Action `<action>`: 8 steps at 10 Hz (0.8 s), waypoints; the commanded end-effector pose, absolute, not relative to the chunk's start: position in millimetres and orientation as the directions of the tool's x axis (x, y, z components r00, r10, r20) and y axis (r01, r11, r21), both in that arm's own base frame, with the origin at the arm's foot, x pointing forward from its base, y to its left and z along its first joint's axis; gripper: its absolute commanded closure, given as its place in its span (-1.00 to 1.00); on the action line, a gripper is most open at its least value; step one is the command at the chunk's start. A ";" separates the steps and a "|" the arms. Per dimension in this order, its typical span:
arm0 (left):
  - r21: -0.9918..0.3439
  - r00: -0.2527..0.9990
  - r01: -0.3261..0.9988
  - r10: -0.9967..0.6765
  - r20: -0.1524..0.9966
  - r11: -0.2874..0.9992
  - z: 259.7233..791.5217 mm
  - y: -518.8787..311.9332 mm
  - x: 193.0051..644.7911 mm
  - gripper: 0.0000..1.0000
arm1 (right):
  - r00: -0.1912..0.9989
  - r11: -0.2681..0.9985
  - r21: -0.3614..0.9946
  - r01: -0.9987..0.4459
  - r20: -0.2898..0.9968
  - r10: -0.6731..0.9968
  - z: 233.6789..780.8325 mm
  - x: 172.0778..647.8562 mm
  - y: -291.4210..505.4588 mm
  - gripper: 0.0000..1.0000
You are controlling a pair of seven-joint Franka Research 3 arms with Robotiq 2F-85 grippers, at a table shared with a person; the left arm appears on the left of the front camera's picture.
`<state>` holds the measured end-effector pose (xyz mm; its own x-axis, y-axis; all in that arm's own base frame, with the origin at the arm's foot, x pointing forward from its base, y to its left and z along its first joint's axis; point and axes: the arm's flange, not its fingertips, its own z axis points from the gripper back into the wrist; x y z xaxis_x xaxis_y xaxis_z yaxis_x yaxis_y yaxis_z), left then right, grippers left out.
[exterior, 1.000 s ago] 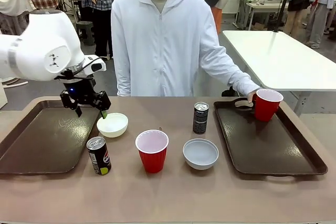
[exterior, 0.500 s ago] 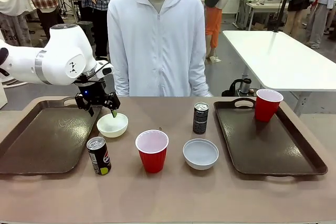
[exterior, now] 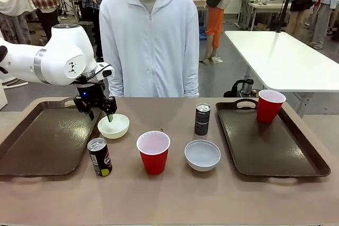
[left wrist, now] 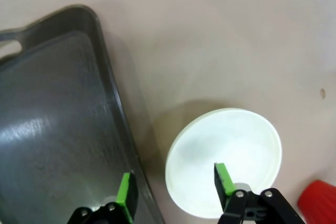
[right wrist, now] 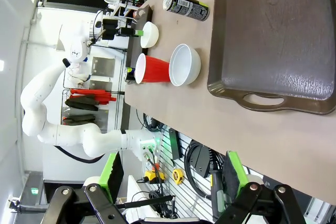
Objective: Prepare tableware on both trays.
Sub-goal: Pick up a Picnic Bowl from the table and place it on a Handle tray.
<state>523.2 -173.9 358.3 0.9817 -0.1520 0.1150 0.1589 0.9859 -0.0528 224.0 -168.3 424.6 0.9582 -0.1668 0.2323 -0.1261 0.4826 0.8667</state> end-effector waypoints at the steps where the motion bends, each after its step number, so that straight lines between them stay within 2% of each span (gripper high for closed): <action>1: -0.016 0.987 0.133 -0.131 0.098 0.991 354.9 -176.8 530.3 -0.18 | 0.957 0.477 0.869 -0.132 0.237 -0.167 425.3 223.5 -168.7 -1.00; 2: -0.016 0.987 0.132 -0.130 0.096 0.991 354.2 -176.8 530.7 0.46 | 0.957 0.477 0.869 -0.132 0.237 -0.167 425.3 223.5 -168.7 -1.00; 3: -0.013 0.987 0.133 -0.131 0.095 0.991 354.6 -177.7 531.7 0.19 | 0.957 0.477 0.869 -0.132 0.237 -0.167 425.3 223.5 -168.7 -1.00; 4: -0.009 0.987 0.132 -0.131 0.095 0.991 354.8 -178.5 532.3 0.84 | 0.957 0.477 0.869 -0.132 0.237 -0.167 425.3 223.5 -168.7 -1.00; 5: -0.006 0.987 0.132 -0.131 0.098 0.991 355.4 -178.8 532.4 0.57 | 0.957 0.477 0.869 -0.132 0.237 -0.167 425.3 223.5 -168.7 -1.00; 6: -0.002 0.987 0.129 -0.128 0.097 0.992 355.6 -178.7 533.1 1.00 | 0.957 0.477 0.869 -0.132 0.237 -0.167 425.3 223.5 -168.7 -1.00; 7: 0.000 0.988 0.125 -0.124 0.094 0.992 355.4 -178.0 534.7 0.94 | 0.957 0.477 0.869 -0.132 0.237 -0.167 425.3 223.5 -168.7 -1.00; 8: 0.004 0.989 0.118 -0.118 0.092 0.993 354.3 -176.4 535.3 1.00 | 0.957 0.477 0.869 -0.132 0.237 -0.167 425.3 223.5 -168.7 -1.00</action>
